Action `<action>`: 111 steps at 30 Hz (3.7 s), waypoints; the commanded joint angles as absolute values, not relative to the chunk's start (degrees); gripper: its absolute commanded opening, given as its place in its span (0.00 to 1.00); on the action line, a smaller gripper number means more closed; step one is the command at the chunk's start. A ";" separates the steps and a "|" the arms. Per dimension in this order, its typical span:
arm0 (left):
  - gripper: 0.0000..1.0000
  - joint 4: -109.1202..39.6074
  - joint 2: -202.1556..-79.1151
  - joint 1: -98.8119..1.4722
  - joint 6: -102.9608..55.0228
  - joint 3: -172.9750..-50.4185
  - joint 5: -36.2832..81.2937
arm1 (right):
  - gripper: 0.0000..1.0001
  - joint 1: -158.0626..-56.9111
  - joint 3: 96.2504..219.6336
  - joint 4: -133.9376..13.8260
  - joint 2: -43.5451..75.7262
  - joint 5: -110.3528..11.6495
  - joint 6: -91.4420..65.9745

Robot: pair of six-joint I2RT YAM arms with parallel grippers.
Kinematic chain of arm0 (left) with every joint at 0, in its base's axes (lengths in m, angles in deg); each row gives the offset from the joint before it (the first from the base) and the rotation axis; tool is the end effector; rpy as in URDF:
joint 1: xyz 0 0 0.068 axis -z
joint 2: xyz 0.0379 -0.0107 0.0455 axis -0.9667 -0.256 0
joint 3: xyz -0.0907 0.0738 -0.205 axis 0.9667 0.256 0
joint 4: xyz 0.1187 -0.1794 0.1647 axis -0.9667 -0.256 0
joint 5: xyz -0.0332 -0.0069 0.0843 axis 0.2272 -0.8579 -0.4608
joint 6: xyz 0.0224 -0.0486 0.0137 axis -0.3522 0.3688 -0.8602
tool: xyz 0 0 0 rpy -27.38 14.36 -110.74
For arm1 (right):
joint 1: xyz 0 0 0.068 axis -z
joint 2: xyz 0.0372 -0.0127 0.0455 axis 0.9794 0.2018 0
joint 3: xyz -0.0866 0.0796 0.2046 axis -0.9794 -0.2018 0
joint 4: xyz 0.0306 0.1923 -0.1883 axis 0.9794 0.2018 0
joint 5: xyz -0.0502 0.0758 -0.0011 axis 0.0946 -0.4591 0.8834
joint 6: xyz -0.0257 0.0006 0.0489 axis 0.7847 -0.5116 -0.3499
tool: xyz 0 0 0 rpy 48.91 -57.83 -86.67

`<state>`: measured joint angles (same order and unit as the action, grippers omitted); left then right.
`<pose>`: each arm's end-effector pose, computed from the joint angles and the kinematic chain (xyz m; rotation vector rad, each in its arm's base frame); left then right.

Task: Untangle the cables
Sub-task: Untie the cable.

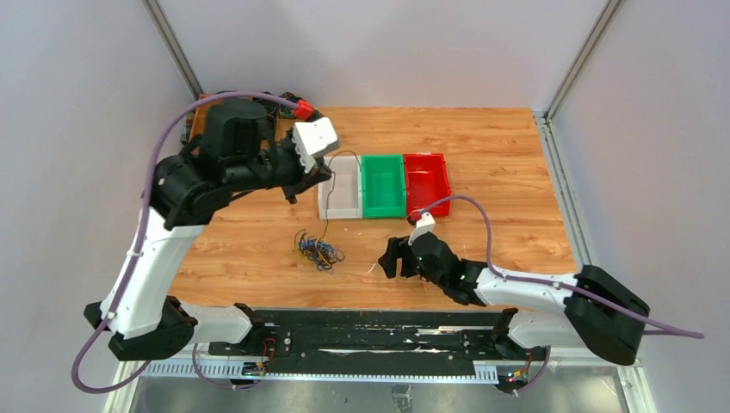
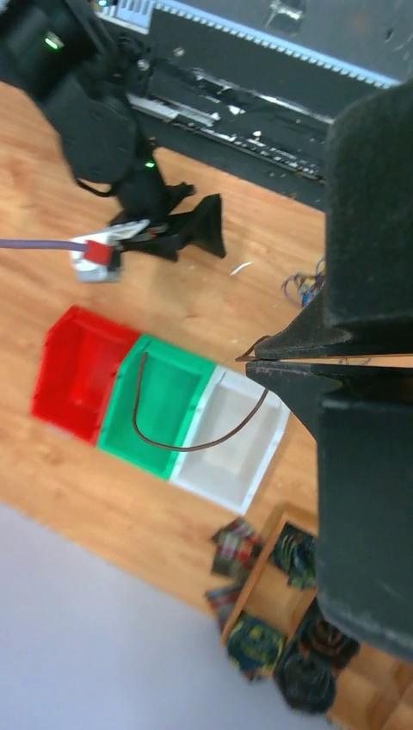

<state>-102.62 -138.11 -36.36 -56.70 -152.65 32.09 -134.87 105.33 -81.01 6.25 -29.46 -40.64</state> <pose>0.1553 -0.1396 0.4926 1.1829 1.6500 -0.5091 0.1501 0.2124 0.1254 -0.2675 2.1182 0.7575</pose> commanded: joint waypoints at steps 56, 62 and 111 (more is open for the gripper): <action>0.00 -93.01 -127.82 -36.41 -64.11 -124.58 6.89 | 0.67 -139.86 117.48 -79.56 15.75 -34.04 -31.01; 0.00 -89.05 -126.04 -36.49 -62.10 -109.35 8.84 | 0.68 -139.85 116.94 -74.02 8.17 -34.23 -30.57; 0.57 -69.79 -159.65 -35.15 -54.63 -99.88 52.04 | 0.01 -134.71 107.01 -77.15 5.96 -37.65 -39.13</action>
<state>-73.39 -157.30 -36.03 -54.79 -101.74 49.90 -135.81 108.85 -74.50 5.47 -36.65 -36.84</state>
